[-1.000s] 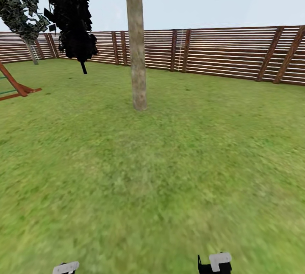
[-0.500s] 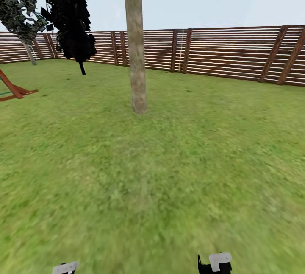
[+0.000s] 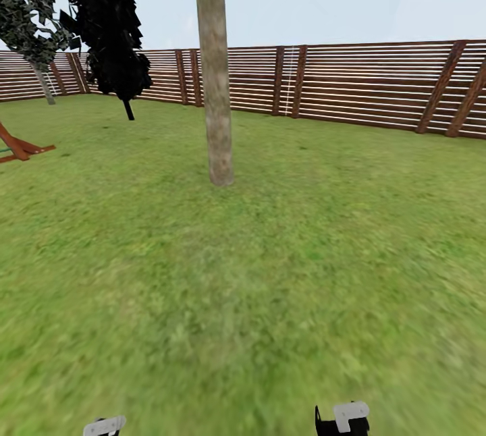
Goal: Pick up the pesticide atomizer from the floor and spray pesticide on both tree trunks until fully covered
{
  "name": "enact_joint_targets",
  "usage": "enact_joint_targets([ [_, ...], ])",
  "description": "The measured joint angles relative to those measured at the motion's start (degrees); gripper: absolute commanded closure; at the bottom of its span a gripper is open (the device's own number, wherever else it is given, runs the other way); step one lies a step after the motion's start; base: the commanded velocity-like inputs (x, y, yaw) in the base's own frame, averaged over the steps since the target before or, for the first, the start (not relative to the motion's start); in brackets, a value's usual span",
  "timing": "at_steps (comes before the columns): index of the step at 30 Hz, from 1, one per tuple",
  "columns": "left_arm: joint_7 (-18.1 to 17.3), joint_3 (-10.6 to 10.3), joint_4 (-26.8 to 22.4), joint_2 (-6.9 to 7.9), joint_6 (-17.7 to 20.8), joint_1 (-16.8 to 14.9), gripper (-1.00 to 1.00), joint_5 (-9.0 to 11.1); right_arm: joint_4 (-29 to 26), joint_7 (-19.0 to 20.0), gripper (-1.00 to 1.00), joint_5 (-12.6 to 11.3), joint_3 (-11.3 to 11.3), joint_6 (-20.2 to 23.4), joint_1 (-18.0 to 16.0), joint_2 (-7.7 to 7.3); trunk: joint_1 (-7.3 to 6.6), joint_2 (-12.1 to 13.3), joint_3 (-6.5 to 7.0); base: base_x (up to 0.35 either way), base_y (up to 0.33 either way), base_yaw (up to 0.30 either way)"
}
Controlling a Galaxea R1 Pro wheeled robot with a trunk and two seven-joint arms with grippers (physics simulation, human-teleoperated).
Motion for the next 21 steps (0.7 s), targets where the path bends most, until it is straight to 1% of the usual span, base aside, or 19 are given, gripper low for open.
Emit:
enact_joint_targets([
  [21,-0.02,-0.08,0.00,-0.09,0.02,0.02,1.00,-0.01,0.00,0.00,-1.00,0.00,0.00,0.00,0.00,0.00,0.00,0.00,0.00,0.338,0.000,0.000],
])
